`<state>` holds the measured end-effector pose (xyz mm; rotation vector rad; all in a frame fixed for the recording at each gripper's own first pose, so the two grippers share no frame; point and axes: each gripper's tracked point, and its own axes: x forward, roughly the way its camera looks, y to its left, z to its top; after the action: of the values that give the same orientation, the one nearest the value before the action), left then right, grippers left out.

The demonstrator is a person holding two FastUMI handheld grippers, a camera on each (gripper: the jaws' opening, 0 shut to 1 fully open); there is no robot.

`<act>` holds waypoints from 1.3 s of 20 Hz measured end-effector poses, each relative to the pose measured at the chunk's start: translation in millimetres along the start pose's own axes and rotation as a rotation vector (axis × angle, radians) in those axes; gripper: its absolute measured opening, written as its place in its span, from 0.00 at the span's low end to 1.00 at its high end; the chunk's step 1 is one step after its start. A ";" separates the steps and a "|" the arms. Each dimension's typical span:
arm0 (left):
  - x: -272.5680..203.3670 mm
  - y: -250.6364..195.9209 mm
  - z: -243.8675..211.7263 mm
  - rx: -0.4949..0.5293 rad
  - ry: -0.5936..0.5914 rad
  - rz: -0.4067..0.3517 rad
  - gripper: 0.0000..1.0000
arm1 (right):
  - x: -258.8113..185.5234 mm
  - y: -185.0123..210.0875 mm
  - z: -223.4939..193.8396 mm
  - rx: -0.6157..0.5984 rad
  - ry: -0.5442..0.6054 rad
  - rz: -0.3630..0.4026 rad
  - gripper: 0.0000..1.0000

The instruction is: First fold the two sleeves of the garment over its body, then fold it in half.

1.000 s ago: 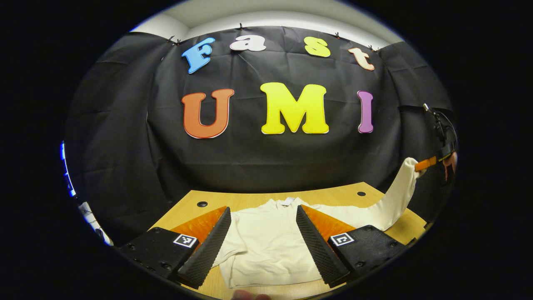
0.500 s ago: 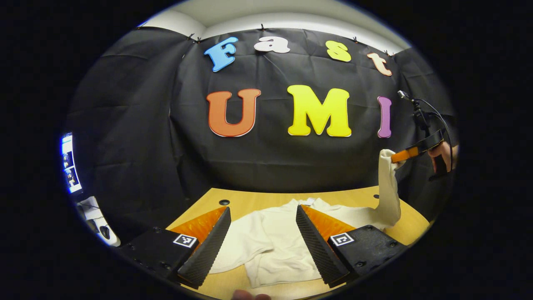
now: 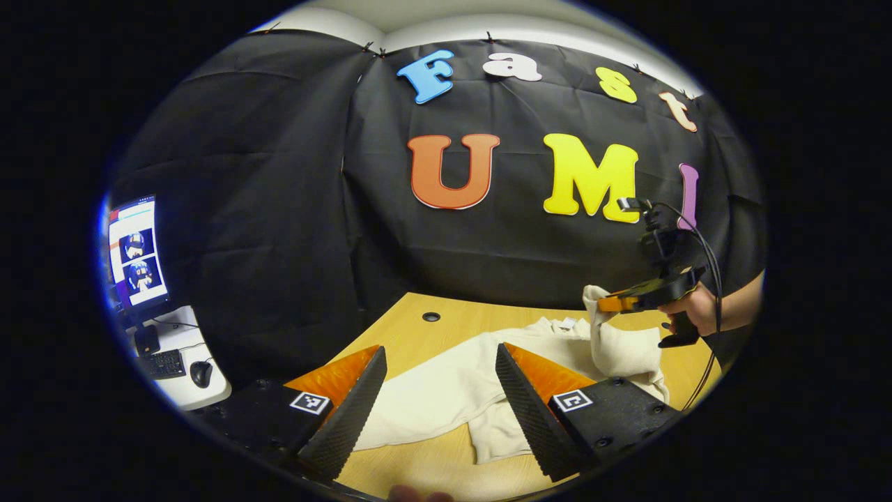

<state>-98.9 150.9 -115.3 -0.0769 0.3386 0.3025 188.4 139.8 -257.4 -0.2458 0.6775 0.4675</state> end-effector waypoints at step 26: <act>-1.0 78.1 -29.2 0.040 0.009 0.050 1.00 | 2.9 117.4 -0.3 0.170 -0.071 0.049 0.84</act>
<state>-132.8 221.3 -144.3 -0.0302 0.3563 0.3452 132.7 242.7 -267.5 -0.0517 0.6509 0.4606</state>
